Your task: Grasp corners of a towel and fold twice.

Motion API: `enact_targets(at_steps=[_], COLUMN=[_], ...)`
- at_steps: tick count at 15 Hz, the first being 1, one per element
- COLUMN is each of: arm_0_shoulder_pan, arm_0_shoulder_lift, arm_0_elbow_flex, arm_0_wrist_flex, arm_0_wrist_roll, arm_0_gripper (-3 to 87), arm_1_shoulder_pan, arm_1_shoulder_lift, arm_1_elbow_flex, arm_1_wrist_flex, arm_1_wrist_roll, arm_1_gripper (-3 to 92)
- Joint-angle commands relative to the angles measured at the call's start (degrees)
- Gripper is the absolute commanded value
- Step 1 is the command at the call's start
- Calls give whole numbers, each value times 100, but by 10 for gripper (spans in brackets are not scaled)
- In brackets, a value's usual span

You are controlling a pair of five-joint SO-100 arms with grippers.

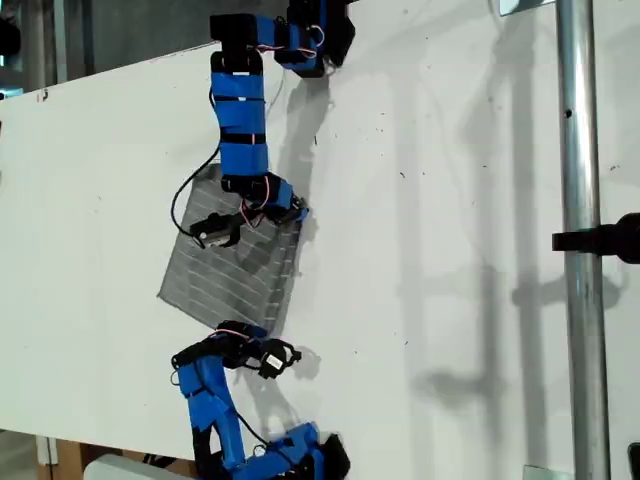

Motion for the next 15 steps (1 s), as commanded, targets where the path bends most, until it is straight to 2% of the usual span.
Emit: enact_targets(at_steps=[1, 3, 5, 7, 8, 11, 15], arm_0_shoulder_pan=[1063, 2435, 3735, 4403, 4403, 3437, 1143], arm_0_shoulder_lift=[677, 905, 861, 826, 853, 844, 527], arm_0_elbow_flex=[-237, -439, -659, -765, -747, -703, -1090], arm_0_wrist_flex=[492, 738, 677, 563, 563, 677, 677], arm_0_wrist_roll=[-729, -1635, -2874, -3612, -3647, -2786, -738], arm_0_gripper=[-29, -29, -29, -29, -29, -29, -29], arm_1_shoulder_pan=[-589, -1389, -2241, -2602, -2487, -1283, 879], arm_1_shoulder_lift=[659, 958, 1389, 1907, 1934, 2320, 2654], arm_1_elbow_flex=[9, 220, 615, 1020, 993, 1257, 1415], arm_1_wrist_flex=[9, 114, 281, 272, 272, 44, -325], arm_1_wrist_roll=[325, 861, 1723, 2285, 2215, 1521, 0], arm_1_gripper=[-2, -2, -2, -2, -2, -2, -2])
